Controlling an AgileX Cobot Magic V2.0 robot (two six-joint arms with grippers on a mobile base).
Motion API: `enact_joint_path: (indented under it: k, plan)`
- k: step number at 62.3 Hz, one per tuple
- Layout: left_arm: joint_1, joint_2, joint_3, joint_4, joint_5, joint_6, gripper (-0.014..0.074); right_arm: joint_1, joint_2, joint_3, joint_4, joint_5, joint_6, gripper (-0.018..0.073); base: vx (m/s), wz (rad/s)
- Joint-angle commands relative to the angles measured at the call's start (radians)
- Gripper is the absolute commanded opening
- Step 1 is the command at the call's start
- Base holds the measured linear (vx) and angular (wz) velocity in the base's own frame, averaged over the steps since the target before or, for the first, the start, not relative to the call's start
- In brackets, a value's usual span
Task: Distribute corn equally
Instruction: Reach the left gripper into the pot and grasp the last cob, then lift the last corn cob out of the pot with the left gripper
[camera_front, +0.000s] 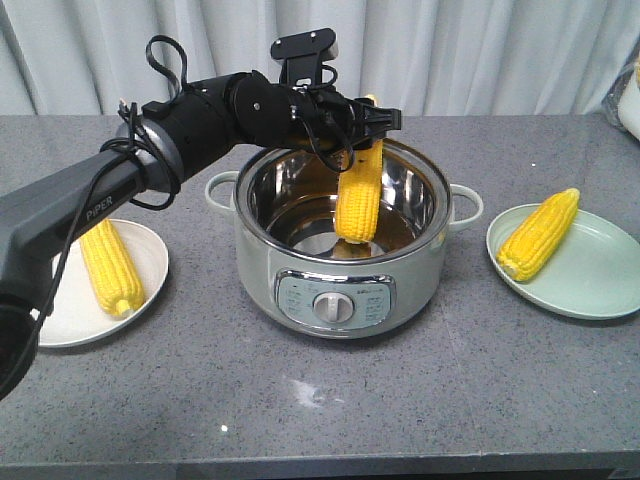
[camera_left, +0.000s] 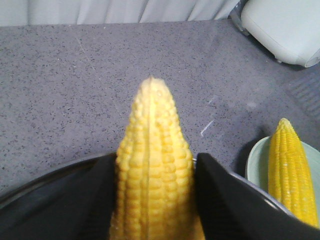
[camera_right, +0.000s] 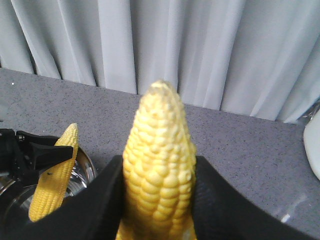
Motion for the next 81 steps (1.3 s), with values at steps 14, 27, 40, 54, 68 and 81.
enact_joint_path:
  k: [14, 27, 40, 54, 68, 81]
  plan:
    - [-0.007, -0.086, -0.036, -0.011, -0.046, 0.025, -0.0008, -0.005, -0.032, -0.024, 0.015, -0.001, -0.003, -0.0004, 0.00, 0.00]
    - [-0.006, -0.176, -0.036, 0.001, -0.029, 0.079, -0.0008, -0.005, -0.032, -0.024, 0.015, -0.001, -0.003, -0.0004, 0.00, 0.00]
    - [-0.006, -0.315, -0.035, 0.127, 0.082, 0.077, -0.0008, -0.005, -0.032, -0.024, 0.015, -0.001, -0.003, -0.0004, 0.00, 0.00]
    - [-0.006, -0.438, -0.035, 0.156, 0.281, 0.077, -0.0008, -0.005, -0.032, -0.024, 0.015, -0.001, -0.003, -0.0004, 0.00, 0.00]
    - [-0.006, -0.504, -0.035, 0.180, 0.414, 0.077, -0.0008, -0.005, -0.032, -0.024, 0.015, -0.001, -0.003, -0.0004, 0.00, 0.00]
    - [-0.006, -0.520, -0.035, 0.192, 0.483, 0.077, -0.0008, -0.005, -0.032, -0.024, 0.015, -0.001, -0.003, -0.0004, 0.00, 0.00]
